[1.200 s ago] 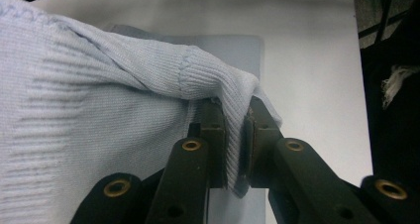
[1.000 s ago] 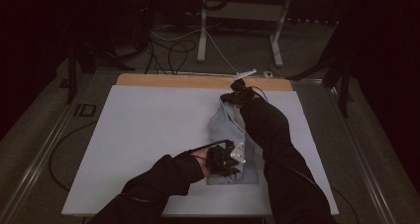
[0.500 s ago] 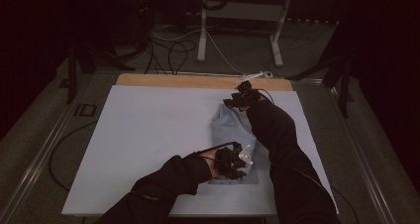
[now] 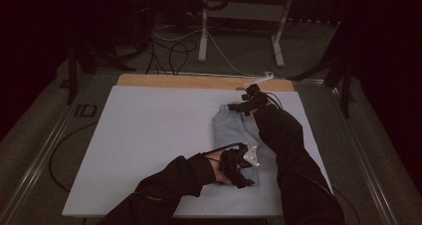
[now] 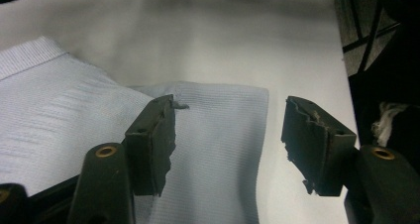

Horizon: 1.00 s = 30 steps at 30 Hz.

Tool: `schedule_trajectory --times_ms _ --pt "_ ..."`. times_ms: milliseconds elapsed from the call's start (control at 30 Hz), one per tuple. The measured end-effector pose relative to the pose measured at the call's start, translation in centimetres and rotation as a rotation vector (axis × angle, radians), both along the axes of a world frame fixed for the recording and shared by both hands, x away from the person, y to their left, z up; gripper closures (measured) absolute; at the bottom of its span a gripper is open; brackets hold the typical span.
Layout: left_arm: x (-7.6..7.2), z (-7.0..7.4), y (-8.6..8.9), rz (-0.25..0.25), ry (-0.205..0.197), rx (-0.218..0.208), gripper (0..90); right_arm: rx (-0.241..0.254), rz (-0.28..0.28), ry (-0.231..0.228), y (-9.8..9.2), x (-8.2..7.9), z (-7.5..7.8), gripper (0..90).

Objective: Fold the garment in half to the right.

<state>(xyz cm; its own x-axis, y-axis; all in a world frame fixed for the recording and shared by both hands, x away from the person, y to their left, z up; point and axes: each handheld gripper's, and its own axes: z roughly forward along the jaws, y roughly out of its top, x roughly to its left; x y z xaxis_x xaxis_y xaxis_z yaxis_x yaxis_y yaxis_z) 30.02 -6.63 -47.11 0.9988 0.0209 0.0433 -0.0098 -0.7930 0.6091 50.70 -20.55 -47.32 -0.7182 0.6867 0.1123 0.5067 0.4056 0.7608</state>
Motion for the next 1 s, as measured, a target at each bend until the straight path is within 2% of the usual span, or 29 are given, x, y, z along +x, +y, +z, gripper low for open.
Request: schedule_trajectory --times_ms 267,500,633,767,1000 --pt "-0.1 0.9 1.2 0.036 0.012 -0.009 28.0 0.002 0.015 -0.031 -0.1 -0.9 0.7 10.5" --pt "-0.2 1.4 2.2 0.037 0.01 -0.013 24.6 -0.008 0.035 -0.044 -0.1 -1.8 1.1 10.5" --pt "-0.1 1.7 2.8 0.035 0.023 -0.023 23.0 0.008 0.041 -0.047 -0.2 -2.2 1.3 10.6" --pt "0.0 1.9 3.3 0.022 0.033 -0.025 17.1 -0.003 0.052 -0.052 -0.2 -2.7 1.3 10.5" --pt "0.1 2.3 5.1 0.024 0.045 -0.052 13.0 -0.024 0.078 -0.067 -0.2 -3.3 1.1 10.8"
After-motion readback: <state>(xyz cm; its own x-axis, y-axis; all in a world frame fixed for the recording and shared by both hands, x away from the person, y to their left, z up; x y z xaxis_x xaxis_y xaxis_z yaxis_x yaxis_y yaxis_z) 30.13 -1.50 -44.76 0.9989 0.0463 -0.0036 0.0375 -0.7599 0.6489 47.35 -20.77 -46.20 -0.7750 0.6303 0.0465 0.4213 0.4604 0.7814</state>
